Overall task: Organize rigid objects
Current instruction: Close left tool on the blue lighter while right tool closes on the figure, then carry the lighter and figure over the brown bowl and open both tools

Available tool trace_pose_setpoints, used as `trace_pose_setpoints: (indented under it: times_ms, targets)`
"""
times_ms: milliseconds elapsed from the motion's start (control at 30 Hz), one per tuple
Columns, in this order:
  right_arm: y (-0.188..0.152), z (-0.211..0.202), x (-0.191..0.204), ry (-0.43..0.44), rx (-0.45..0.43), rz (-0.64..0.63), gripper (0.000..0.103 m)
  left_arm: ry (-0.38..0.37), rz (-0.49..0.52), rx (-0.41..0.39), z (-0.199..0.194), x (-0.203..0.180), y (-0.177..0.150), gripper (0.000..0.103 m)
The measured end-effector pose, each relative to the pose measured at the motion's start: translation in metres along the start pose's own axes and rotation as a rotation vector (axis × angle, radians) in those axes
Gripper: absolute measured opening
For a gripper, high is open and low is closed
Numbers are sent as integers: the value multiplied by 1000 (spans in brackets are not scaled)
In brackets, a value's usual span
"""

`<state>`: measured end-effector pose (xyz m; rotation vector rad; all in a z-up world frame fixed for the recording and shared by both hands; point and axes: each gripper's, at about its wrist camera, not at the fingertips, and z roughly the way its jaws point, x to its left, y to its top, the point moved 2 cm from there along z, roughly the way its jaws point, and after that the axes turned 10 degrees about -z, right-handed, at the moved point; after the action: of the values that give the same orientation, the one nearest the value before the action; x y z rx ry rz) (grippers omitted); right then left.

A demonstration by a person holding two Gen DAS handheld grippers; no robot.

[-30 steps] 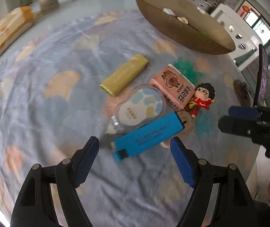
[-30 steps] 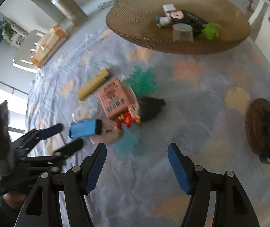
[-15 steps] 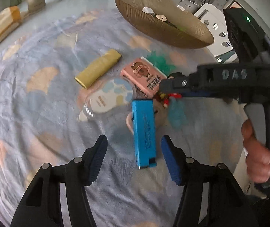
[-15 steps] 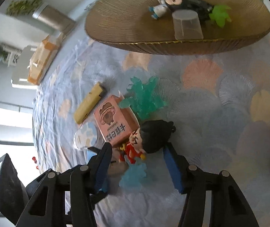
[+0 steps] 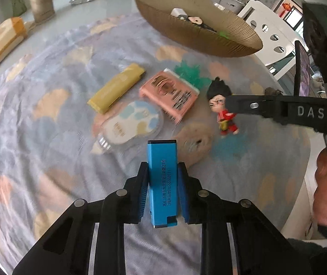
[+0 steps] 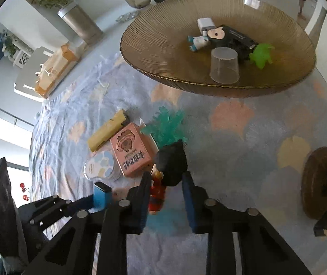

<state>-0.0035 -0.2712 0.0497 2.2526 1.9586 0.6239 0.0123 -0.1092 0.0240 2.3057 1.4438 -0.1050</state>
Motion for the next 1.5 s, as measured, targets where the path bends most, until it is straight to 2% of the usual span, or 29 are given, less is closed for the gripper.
trace_pose_setpoints:
  times_ms: [133,200,233,267,333,400,533,633,700,733,767,800,867,900,1200,1500]
  targets:
    - [-13,-1,-17,70,28,75,15,22,-45,10,-2,21,-19,21]
    - [-22,-9,-28,92,28,106,18,24,-62,5,-5,26,-24,21]
    - [-25,-12,-30,104,29,107,27,23,-70,5,-3,28,-23,21]
    - [-29,-15,-31,122,34,106,47,19,-82,6,-4,30,-25,21]
    - [-34,-18,-30,145,26,106,75,17,-91,4,-5,32,-27,21]
    - [-37,-17,-23,152,25,84,75,22,-86,4,-5,30,-26,21]
    - [-29,-2,-14,97,36,68,75,27,-75,9,0,23,-22,21]
    - [-13,6,-15,35,15,79,68,30,-69,7,5,16,-19,21]
    - [-1,18,-13,-29,41,64,62,34,-69,6,6,14,-19,21]
    - [2,22,-12,-46,51,57,55,36,-68,6,7,13,-20,21]
    - [4,27,-9,-68,57,50,51,37,-68,7,7,13,-20,21]
    - [6,27,-6,-93,43,33,49,37,-69,7,7,14,-20,21]
    - [6,32,4,-148,45,-23,32,39,-72,7,7,14,-19,21]
    - [5,33,7,-157,42,-43,32,40,-74,6,8,14,-19,21]
    - [-22,12,9,-78,25,-56,32,42,-83,-14,4,14,-13,21]
    - [-23,-15,20,-53,-9,-86,32,34,-45,-50,-11,1,4,21]
